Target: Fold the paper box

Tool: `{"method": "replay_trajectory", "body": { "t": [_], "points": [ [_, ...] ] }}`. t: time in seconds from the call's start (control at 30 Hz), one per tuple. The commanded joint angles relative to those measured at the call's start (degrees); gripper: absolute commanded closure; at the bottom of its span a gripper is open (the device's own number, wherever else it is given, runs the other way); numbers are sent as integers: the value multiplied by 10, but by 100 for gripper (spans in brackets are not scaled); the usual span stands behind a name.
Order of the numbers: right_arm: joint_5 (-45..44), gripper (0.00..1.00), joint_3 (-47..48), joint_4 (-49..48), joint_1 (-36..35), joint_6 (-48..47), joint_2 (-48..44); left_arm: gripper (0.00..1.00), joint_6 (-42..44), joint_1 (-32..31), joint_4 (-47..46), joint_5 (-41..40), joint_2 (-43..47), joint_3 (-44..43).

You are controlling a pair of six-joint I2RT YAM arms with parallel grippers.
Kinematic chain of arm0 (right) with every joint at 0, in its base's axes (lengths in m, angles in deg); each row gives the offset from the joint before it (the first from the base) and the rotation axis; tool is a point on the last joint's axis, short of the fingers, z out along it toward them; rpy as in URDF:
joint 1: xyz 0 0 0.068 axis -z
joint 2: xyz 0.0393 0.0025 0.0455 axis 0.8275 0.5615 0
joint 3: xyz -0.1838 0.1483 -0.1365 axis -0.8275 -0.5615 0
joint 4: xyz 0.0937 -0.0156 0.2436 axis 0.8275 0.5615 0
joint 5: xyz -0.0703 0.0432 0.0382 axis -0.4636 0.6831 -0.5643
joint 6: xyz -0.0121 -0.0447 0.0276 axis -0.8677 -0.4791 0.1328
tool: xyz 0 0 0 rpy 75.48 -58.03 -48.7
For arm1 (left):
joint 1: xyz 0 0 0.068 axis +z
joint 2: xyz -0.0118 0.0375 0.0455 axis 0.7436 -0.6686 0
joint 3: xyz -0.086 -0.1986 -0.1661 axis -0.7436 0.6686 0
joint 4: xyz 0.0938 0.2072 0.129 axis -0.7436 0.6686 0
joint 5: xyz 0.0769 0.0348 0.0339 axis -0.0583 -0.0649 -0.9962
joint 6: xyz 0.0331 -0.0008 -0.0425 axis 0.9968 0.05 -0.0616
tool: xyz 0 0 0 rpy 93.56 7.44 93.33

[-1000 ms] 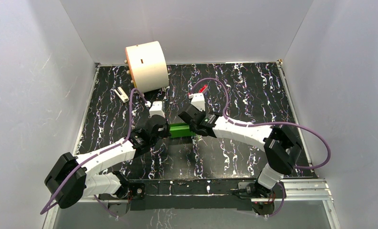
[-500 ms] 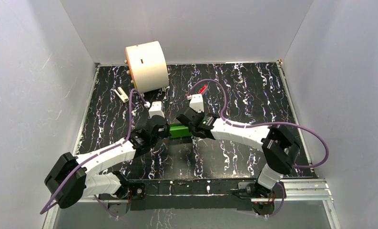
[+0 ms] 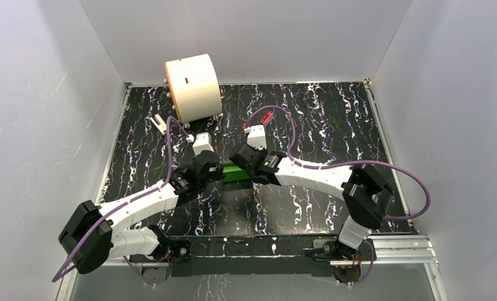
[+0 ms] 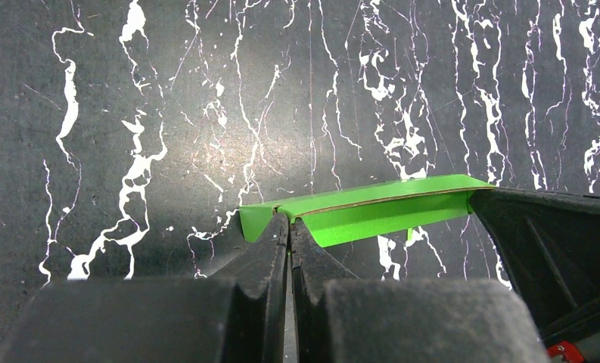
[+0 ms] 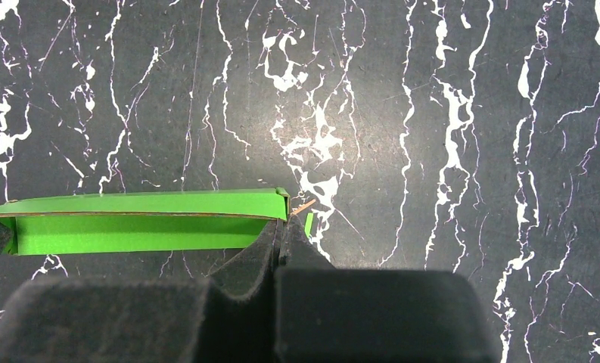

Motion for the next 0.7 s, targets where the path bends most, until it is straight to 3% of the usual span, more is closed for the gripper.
{"method": "replay_trajectory", "body": {
  "t": [0.0, 0.67],
  "points": [
    [63, 100, -7, -23, -20, 28, 21, 100, -28, -11, -21, 15, 15, -35],
    [70, 100, -21, -44, -23, 28, 20, 100, -2, -18, -63, -2, -6, 20]
  ]
}}
